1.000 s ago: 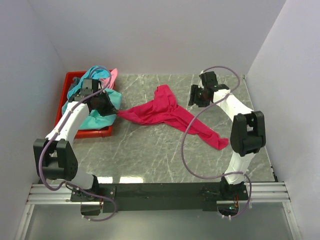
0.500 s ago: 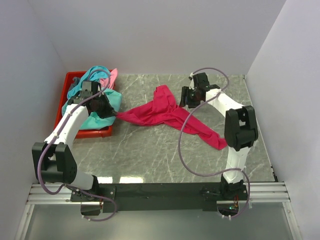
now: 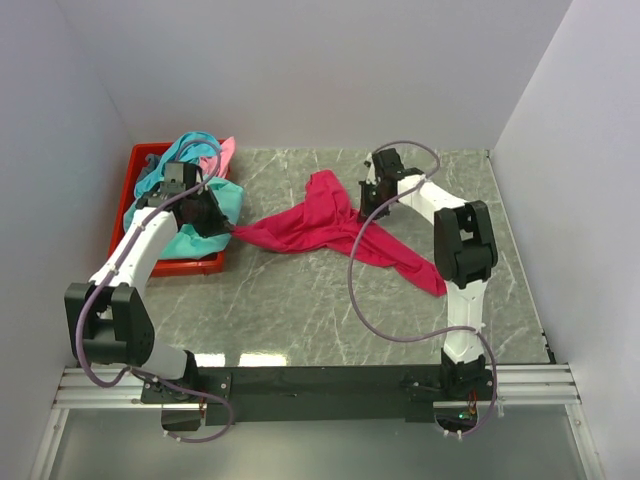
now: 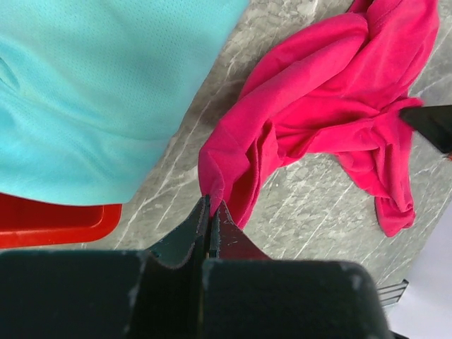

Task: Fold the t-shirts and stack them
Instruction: Flatten the tshirt out

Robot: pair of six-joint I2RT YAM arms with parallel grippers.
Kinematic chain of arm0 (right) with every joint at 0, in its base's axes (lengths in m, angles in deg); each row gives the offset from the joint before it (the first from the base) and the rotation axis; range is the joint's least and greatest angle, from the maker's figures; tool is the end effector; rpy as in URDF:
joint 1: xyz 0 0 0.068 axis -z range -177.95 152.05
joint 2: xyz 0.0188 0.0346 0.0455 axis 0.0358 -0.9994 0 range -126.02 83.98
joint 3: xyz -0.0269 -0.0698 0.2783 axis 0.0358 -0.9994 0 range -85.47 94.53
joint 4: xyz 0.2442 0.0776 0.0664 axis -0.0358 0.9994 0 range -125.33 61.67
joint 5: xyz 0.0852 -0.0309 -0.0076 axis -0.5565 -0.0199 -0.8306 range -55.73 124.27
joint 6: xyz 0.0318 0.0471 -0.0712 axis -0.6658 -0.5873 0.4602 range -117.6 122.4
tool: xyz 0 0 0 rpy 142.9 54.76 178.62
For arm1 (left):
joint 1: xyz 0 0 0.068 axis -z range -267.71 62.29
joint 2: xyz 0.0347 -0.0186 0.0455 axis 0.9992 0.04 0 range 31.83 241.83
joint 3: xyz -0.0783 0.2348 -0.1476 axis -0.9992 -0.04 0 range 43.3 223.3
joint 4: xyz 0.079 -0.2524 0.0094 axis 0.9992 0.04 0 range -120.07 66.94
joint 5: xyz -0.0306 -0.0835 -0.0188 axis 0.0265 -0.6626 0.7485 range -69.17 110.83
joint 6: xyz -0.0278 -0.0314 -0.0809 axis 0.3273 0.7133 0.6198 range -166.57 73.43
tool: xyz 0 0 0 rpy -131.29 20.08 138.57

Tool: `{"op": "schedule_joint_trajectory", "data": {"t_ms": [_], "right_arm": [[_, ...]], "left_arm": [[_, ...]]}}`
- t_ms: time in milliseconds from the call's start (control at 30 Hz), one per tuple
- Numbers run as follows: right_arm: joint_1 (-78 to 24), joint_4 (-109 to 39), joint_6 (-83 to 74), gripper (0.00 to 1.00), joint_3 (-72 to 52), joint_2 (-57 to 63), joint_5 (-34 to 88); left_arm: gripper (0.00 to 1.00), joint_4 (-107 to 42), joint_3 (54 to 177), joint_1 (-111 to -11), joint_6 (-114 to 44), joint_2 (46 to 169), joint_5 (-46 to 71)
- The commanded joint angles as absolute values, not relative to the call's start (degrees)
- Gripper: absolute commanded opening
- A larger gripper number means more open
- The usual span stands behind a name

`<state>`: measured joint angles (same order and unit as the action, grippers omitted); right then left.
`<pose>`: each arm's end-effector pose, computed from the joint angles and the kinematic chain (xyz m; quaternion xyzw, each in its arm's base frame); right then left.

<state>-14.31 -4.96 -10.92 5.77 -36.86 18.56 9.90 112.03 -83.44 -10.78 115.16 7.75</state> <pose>0.4596 0.1579 0.1511 -0.0608 0.9555 0.1933 0.2143 0.3296 -0.0431 0.2618 -0.2237 0.9202 -0.2055 0.2469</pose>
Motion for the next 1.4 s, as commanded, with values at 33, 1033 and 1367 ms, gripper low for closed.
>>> {"op": "schedule_joint_trajectory", "data": {"t_ms": [33, 1033, 1367], "right_arm": [[-13.16, -2.38, -9.12, 0.0, 14.19, -33.63, 22.21], [-23.79, 10.21, -10.08, 0.64, -12.09, -4.16, 29.61], [-23.79, 9.49, -6.75, 0.58, -20.07, -2.51, 19.51]], "left_arm": [[0.0, 7.64, 114.49, -83.49, -10.71, 117.17, 8.43], [0.0, 10.54, 120.04, -84.46, -15.02, 123.77, 10.46], [0.01, 10.54, 116.78, -84.46, -14.32, 121.31, 11.07]]}}
